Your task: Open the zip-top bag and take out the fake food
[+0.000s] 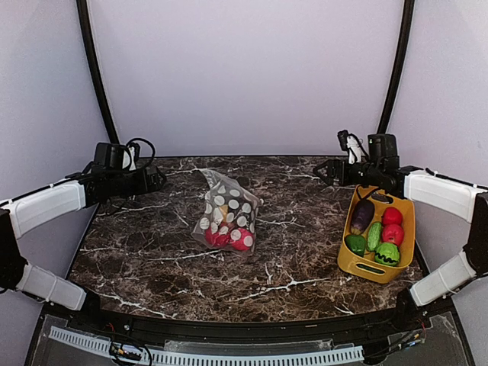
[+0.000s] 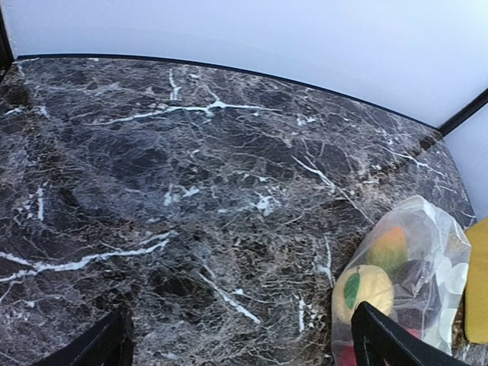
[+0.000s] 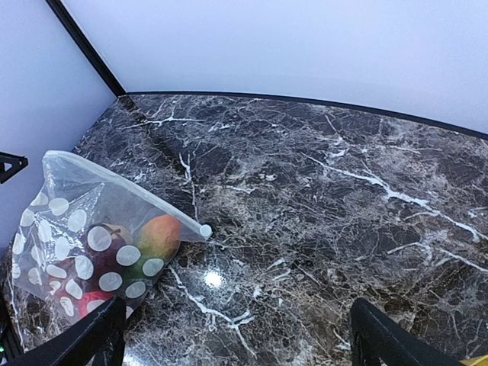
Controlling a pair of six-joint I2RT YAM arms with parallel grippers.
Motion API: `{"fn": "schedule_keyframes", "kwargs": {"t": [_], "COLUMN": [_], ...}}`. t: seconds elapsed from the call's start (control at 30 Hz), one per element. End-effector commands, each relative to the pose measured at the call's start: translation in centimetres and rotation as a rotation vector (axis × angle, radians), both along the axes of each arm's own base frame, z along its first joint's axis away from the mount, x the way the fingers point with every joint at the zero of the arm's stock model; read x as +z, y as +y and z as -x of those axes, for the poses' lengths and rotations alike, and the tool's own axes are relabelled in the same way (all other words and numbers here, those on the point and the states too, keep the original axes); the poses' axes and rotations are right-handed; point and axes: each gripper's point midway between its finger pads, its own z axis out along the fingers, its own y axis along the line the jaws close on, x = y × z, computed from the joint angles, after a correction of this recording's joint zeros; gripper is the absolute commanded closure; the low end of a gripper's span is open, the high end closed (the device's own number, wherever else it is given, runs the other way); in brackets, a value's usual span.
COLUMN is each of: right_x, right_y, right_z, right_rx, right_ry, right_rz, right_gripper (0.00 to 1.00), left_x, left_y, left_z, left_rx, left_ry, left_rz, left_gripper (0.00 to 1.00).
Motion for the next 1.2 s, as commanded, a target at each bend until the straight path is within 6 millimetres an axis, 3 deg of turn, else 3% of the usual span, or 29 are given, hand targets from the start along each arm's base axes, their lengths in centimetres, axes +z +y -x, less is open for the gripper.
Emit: {"fn": "schedule_keyframes", "kwargs": {"t": [0.0, 0.23, 0.47, 0.87, 1.07, 1.17], "right_x": [2.6, 3.3, 3.4, 2.7, 2.0, 1.5], "right_y": [1.6, 3.7, 5.6, 6.2, 6.2, 6.1], "right_z": [-0.1, 0.9, 1.8, 2.5, 2.7, 2.8], "right_rx": [0.065, 0.172, 0.243, 0.263, 0.266, 0.263], "right_ry": [-0.083, -0.095, -0.093, -0.073, -0.060, -0.048], "right_rz": [-0.014, -0.069, -0.092, -0.113, -0.113, -0.113], "right_gripper": [0.01, 0.01, 0.01, 0.01, 0.01, 0.01], "left_x": [1.9, 3.4, 4.9, 3.7, 1.9, 1.4], "left_y": [-3.0, -8.6, -11.2, -15.8, -18.1, -19.1], "left_z": [1.3, 3.4, 2.4, -2.3, -3.0, -2.8], "left_rx": [-0.154, -0.396, -0.476, -0.542, -0.579, -0.600], "left_ry": [-0.051, -0.074, -0.119, -0.041, 0.030, 0.046], "left_rz": [0.090, 0.143, 0.246, 0.339, 0.350, 0.348], "left_gripper": [0.01, 0.01, 0.04, 0.13, 0.21, 0.31]}}
